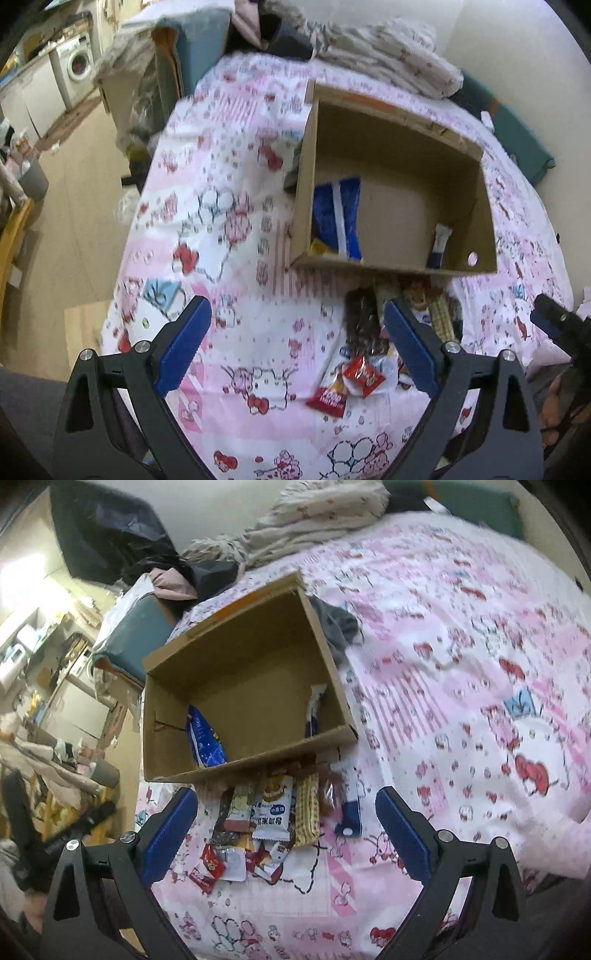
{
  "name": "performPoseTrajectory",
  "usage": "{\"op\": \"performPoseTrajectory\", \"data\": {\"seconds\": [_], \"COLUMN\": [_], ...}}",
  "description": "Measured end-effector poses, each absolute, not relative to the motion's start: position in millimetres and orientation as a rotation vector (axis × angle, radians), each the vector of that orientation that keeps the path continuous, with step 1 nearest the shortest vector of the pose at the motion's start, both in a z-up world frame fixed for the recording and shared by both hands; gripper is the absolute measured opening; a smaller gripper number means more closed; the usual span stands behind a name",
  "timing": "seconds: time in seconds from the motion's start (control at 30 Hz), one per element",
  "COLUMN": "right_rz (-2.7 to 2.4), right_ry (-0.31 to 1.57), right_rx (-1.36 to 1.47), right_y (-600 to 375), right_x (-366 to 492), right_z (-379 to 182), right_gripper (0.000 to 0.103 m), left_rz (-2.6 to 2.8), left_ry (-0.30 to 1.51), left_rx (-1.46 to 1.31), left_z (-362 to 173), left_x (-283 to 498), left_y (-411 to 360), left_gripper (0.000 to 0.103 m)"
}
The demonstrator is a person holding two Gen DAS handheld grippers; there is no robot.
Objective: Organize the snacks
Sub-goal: 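Grasp the small red candy packet with the left gripper, then grasp the yellow wafer bar with the right gripper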
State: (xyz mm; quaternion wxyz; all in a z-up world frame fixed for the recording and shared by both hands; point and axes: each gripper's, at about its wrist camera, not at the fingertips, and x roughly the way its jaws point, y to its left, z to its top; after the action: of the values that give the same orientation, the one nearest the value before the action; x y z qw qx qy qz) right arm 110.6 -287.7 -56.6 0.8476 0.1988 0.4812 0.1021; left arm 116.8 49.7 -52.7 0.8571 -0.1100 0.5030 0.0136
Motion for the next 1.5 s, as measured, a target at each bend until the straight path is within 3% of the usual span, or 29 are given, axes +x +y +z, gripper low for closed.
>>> {"op": "performPoseTrajectory", "data": {"seconds": [0.17, 0.3, 0.47, 0.57, 0.83, 1.1, 1.5], "right_rz": [0.11, 0.082, 0.078, 0.085, 0.1, 0.104, 0.121], "right_ry": [1.03, 1.059, 1.09, 1.099, 1.122, 1.127, 1.148], "right_rx": [0.478, 0.511, 0.541, 0.531, 0.53, 0.54, 0.553], "right_y": [-304.2, -312.7, -314.9, -311.7, -309.1, -307.9, -308.8], "right_x": [113.4, 116.8, 119.4, 120.6, 124.4, 125.2, 125.2], "right_z": [-64.2, -72.2, -79.0, -81.0, -85.2, -86.2, -88.4], "right_gripper": [0.099, 0.099, 0.099, 0.099, 0.099, 0.099, 0.099], "left_rz": [-0.04, -0.145, -0.201, -0.239, -0.294, -0.302, -0.209], "left_ry": [1.208, 1.367, 1.357, 1.379, 1.389, 1.389, 1.265], "left_rx": [-0.173, -0.124, -0.087, -0.034, 0.109, 0.093, -0.02], "left_z": [-85.2, -119.0, -123.0, -131.3, -151.1, -149.9, -84.2], "left_x": [121.6, 121.0, 121.6, 126.7, 125.1, 124.8, 114.1], "left_y": [25.5, 0.5, -23.4, -41.1, -69.2, -63.3, -4.0], "left_gripper": [0.092, 0.074, 0.074, 0.067, 0.067, 0.026, 0.024]}}
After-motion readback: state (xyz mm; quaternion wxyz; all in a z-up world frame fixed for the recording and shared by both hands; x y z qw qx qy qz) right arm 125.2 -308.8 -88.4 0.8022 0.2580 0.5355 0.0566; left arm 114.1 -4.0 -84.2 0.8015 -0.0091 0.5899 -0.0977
